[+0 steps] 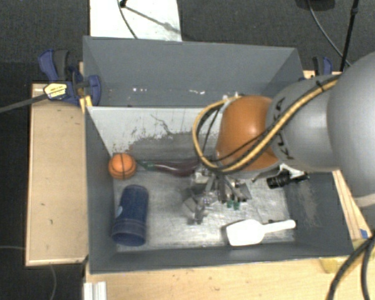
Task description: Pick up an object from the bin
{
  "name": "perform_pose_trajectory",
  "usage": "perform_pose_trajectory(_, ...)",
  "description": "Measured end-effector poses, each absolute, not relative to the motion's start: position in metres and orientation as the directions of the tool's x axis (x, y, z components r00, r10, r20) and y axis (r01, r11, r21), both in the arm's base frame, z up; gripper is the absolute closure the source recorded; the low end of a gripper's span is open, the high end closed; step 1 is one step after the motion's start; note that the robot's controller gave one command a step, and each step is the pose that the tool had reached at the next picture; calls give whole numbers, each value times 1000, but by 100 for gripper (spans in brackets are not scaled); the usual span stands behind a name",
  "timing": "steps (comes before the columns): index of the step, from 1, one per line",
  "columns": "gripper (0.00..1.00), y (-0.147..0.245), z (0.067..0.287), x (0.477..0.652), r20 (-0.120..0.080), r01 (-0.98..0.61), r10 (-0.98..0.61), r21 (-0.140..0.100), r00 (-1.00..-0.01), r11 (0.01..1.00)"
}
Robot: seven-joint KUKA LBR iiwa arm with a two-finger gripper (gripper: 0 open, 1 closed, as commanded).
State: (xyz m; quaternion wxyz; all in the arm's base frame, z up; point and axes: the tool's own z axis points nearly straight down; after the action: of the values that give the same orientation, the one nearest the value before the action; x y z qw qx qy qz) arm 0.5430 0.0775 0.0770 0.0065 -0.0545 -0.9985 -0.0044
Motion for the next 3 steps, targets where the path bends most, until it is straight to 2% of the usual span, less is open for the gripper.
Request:
perform_pose_trajectory(1, 100, 87, 77, 556, 21, 69, 69, -1, -997, 998)
perform_pose_trajectory(2, 100, 75, 108, 545, 8, 62, 62, 0, -998, 998)
perform_pose_trajectory(3, 100, 67, 140, 551, -2, 53, 53, 0, -999, 999)
